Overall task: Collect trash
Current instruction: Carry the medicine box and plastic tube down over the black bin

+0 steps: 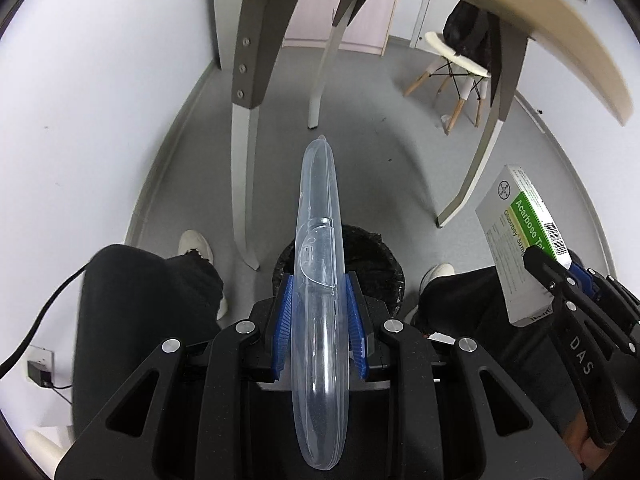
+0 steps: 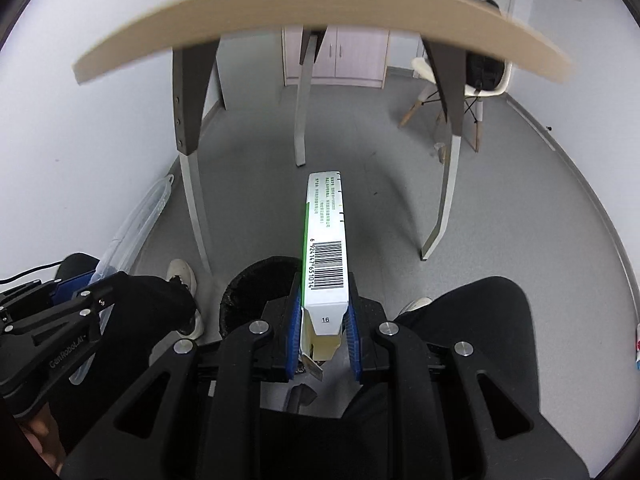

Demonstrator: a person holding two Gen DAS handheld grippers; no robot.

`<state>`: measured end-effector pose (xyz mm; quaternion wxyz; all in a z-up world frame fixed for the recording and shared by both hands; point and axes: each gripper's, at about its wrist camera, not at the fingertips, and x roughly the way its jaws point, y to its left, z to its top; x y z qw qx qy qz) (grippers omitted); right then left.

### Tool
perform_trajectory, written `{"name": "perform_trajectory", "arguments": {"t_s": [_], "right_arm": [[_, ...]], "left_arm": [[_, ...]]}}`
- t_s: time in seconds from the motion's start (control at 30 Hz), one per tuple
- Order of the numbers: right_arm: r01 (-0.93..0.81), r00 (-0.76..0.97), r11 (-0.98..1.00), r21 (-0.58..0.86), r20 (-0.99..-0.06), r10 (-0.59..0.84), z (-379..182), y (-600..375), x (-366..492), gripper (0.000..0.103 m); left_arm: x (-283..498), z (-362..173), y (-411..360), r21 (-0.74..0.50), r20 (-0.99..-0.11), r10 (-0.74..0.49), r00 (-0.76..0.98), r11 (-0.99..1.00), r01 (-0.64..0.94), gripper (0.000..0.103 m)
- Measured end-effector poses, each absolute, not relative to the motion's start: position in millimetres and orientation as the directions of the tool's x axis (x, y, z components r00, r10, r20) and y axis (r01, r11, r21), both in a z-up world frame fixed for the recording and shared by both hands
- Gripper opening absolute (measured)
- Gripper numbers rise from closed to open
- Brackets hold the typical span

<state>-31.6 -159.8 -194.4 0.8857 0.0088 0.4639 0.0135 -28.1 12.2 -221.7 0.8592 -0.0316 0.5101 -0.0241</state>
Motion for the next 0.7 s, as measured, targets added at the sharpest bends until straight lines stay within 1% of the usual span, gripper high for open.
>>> {"name": "perform_trajectory", "arguments": {"t_s": [0.1, 0.17, 0.57, 0.7], "right_arm": [[-0.020, 0.566, 0.999, 0.030, -0.823, 0.037, -207.2, -157.7, -20.5, 0.018], [-0.028, 0.576, 0.999, 0.017, -0.817, 0.030, -213.6, -156.6, -15.6, 0.018], [-0.024, 0.503, 0.999, 0.041, -0.863, 0.048, -258.5, -151.8, 18.9, 0.018], [-0.025, 0.475, 0.999, 0.041, -0.879, 0.048, -271.3, -150.9, 32.9, 0.018]], "left_arm": [[-18.4, -234.8, 15.3, -0.142, -0.885, -0.129, 0.448, 0.990, 0.005, 0.025], [-15.2, -240.3, 14.7, -0.129, -0.886, -0.116, 0.450, 0.992, 0.003, 0.025], [23.5, -288.8, 8.8, -0.075, -0.900, -0.056, 0.432, 0.997, -0.026, 0.025], [35.2, -298.2, 3.8, -0.078, -0.904, -0.067, 0.422, 0.997, -0.007, 0.025]]}}
